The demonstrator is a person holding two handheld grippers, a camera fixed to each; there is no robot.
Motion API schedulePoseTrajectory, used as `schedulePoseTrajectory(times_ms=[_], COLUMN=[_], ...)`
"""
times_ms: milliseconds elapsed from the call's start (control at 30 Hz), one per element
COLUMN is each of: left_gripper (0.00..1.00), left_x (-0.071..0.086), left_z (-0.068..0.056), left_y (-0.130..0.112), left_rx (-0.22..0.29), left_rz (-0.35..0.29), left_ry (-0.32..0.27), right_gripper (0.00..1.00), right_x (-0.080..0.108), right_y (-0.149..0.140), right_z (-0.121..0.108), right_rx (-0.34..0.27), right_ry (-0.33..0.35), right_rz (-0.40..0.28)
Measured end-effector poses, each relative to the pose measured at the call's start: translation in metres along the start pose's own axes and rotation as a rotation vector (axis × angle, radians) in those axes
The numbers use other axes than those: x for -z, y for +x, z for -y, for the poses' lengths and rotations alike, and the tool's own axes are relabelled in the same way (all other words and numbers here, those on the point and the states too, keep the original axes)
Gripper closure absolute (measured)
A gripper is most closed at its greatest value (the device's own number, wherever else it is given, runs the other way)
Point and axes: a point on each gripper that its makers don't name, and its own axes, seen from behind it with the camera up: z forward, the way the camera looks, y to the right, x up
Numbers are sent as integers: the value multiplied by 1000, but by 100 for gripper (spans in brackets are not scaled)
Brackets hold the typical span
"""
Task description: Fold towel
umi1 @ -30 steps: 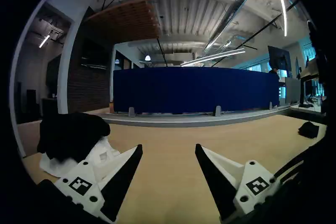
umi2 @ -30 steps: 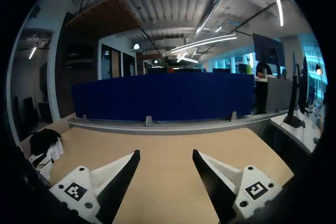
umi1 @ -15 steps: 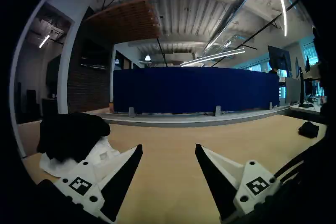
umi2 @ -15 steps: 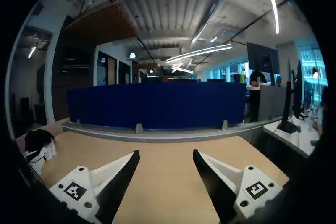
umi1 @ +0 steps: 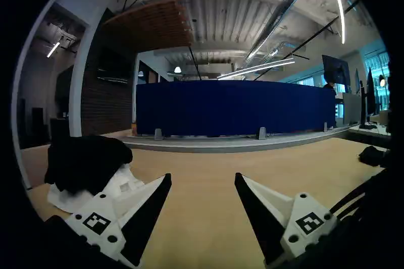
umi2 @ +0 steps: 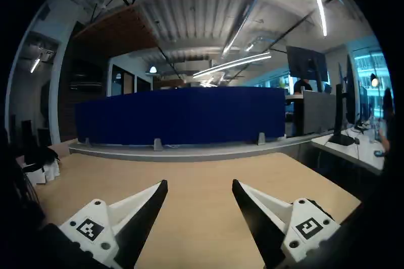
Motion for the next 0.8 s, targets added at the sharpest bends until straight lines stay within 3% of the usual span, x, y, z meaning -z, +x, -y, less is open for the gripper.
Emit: schedulePoseTrajectory(times_ms=[400,800], left_gripper=[7,7], left_x=[0,0], left_z=[-1,-1], left_y=[0,0], left_rx=[0,0], left_rz=[0,0], left_ry=[0,0], right_gripper=[1,1], right_x=[-6,-8], right_y=[-31,-49], right_z=[-13,-11], right_rx=[-47,-1], right_ry=[-13,-6], right_rz=[-29,-8])
